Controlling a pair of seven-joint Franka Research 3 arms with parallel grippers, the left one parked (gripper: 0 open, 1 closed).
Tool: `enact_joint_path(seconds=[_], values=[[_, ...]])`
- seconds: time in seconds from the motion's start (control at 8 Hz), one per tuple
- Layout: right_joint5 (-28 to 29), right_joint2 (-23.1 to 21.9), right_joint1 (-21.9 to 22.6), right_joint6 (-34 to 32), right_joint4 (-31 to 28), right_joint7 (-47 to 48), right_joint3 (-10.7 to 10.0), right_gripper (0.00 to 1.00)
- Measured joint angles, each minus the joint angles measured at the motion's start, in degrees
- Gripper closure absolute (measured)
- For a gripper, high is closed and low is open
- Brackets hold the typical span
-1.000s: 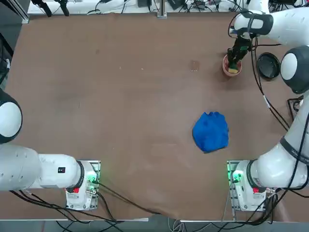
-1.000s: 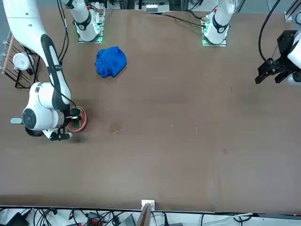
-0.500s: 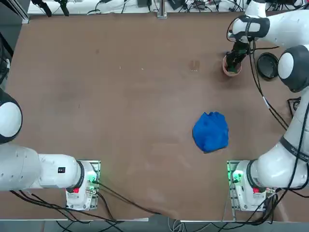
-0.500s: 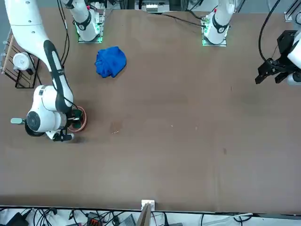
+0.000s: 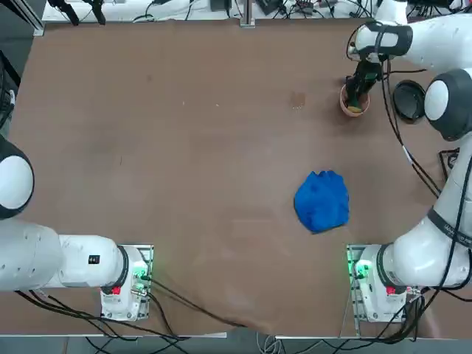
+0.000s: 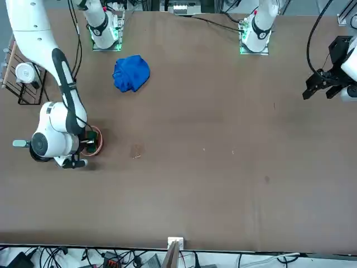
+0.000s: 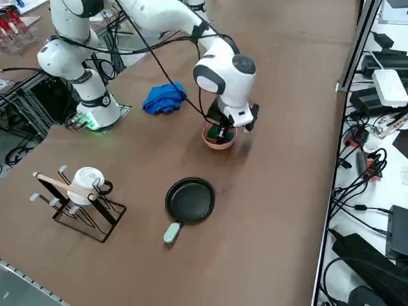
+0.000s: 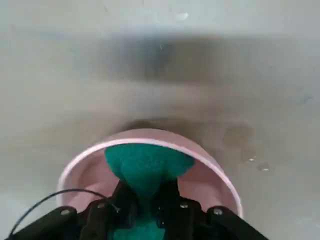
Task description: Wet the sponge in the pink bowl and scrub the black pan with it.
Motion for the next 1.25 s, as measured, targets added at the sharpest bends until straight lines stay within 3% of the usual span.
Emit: enact_joint_path(seconds=[0.38,0.62,0.88,1.25], values=[[-1.6,-7.4,-0.2,-8.2,1.0,-0.2,-0.9,0.81],[-8.7,-9.4,-1.2,-9.7,1.0,-0.3,-1.9,0.81],[-12.1,-9.1,-5.6,-7.3,0.7,-3.4,-2.5,0.81],[-12.1,-5.3,-14.9,-2.3,1.2,-9.2,-2.7,0.81]])
